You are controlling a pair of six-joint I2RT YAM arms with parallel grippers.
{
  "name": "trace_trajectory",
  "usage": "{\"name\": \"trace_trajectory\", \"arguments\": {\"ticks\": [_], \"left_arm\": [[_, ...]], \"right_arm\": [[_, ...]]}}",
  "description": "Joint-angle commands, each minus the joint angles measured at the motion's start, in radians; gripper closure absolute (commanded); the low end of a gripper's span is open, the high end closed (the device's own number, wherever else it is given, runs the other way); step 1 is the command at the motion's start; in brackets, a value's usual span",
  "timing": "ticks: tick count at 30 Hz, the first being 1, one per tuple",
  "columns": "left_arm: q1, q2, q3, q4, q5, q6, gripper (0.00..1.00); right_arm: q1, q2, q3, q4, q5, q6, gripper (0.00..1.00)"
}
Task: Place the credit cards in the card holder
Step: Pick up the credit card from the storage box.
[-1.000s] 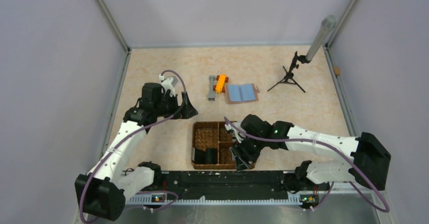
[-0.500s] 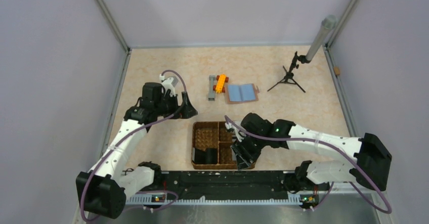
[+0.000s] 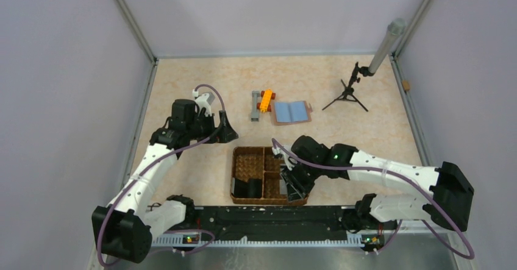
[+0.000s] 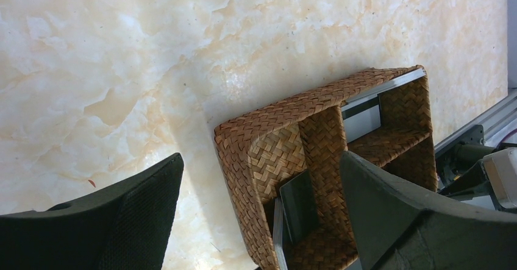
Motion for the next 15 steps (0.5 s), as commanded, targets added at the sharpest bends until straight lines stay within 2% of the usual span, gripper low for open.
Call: {"name": "trace_trajectory", "arguments": {"ticks": [1,7,15], "left_arm": [[0.005,0.000,0.006,0.024,0.015,0.018,0.04],[0.005,-0.001,0.007,0.024,0.015,0.019,0.04],[0.005,-0.004,0.008,0.024,0.015,0.019,0.04]], "right_arm": [[0.014,-0.036,0.051,-0.011,0.001,0.010,0.67],[0.014,-0.046,0.070,-0.026,0.017,0.009,0.84],[0.013,-0.063,0.105,-0.052,0.054,0.005,0.96]]}}
